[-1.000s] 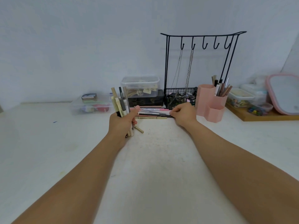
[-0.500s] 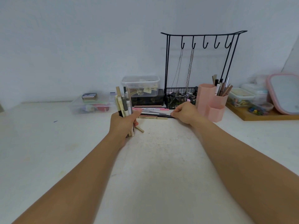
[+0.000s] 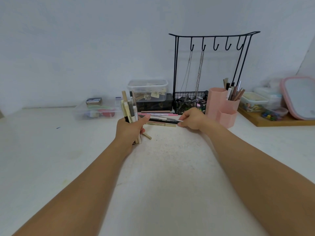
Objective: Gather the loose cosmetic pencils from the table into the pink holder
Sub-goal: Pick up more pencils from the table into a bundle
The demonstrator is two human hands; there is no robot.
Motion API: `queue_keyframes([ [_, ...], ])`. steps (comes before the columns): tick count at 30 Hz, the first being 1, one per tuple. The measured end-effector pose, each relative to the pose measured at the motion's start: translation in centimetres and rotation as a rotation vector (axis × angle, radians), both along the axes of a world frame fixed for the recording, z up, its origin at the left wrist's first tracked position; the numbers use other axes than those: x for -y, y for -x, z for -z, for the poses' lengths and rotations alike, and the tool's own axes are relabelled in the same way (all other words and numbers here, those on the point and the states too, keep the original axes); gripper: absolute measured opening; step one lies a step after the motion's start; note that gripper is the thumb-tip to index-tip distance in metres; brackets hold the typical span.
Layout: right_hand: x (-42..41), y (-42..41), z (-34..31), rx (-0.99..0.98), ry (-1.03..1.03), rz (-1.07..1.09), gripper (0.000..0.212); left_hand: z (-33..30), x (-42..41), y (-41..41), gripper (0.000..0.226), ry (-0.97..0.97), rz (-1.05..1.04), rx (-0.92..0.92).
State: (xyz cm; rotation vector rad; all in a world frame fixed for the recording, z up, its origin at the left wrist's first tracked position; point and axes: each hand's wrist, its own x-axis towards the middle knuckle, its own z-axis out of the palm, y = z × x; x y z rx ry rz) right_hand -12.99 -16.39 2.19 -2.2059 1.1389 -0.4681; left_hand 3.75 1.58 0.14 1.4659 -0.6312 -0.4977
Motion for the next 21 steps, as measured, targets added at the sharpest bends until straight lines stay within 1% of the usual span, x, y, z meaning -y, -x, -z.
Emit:
queue_keyframes([
  [3,0.1,0.2,0.2,0.094,-0.046,0.046,0.022,0.0,0.1,0.0,0.031,0.013,-0.008,-0.014],
  [6,0.1,0.4,0.5,0.239,-0.075,0.113,0.017,0.0,0.1,0.0,0.034,0.013,-0.026,-0.027],
  [8,0.0,0.4,0.7,0.378,-0.115,0.168,0.012,0.0,0.1,0.0,0.038,0.017,-0.026,-0.030],
  [10,-0.2,0.3,0.6,0.539,-0.202,0.177,0.007,0.0,0.1,0.0,0.037,0.028,-0.017,-0.032],
  [12,-0.6,0.3,0.3,0.618,-0.289,0.093,0.006,-0.1,-0.1,0.1,0.032,0.050,-0.010,-0.040],
  [15,-1.9,-0.3,-0.2,0.633,-0.421,-0.189,0.008,-0.4,-0.4,0.2,0.027,0.110,0.016,-0.067],
  [18,-4.3,-1.7,-0.6,0.522,-0.482,-0.433,0.009,-0.9,-0.8,0.5,0.033,0.161,0.049,-0.067],
  [21,-6.5,-3.1,-0.6,0.421,-0.419,-0.550,0.009,-1.0,-1.0,0.9,0.045,0.197,0.078,-0.066],
])
